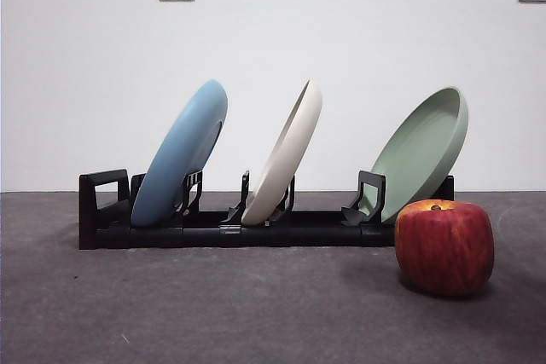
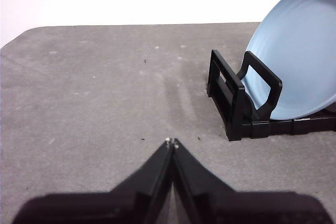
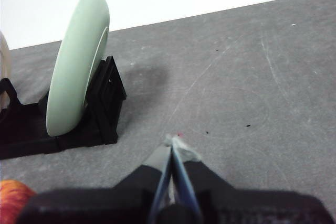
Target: Take the blue plate from the plate rack,put the plate on the table,take the apple from the table,put the apple in the plate
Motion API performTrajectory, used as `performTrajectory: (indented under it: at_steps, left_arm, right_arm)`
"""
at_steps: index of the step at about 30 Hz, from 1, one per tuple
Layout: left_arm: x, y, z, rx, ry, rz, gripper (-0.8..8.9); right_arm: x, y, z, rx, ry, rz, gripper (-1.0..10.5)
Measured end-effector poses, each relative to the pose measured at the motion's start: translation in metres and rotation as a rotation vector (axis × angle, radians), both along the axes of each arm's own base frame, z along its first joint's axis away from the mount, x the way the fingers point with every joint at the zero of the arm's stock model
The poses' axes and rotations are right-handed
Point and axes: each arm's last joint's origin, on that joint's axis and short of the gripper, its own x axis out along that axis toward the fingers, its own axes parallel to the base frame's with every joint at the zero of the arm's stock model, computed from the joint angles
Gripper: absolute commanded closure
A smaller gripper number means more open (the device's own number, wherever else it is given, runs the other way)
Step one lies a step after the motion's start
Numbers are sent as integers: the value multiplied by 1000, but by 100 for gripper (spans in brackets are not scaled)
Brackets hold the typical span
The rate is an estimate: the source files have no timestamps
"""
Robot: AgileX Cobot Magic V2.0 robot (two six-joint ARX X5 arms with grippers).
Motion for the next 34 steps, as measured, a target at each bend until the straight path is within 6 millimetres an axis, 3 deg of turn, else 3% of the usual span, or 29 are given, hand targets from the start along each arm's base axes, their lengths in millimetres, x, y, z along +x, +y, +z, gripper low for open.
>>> performTrajectory:
  at_steps: [5, 15, 25, 34]
  left_arm:
    - [0, -1, 2, -30, -22, -15, 817]
    - [-1, -6, 11, -255, -15, -159, 819]
    - [0, -6, 77, -312, -39, -182, 819]
    - [31, -11, 128, -306, 128, -280, 820]
  right_arm:
    - [0, 0, 0, 74, 1, -13, 946]
    - [-1, 2, 6, 244, 31, 40, 958]
    - [0, 4, 70, 302, 54, 76, 957]
    - [20, 7, 130, 270, 133, 188, 957]
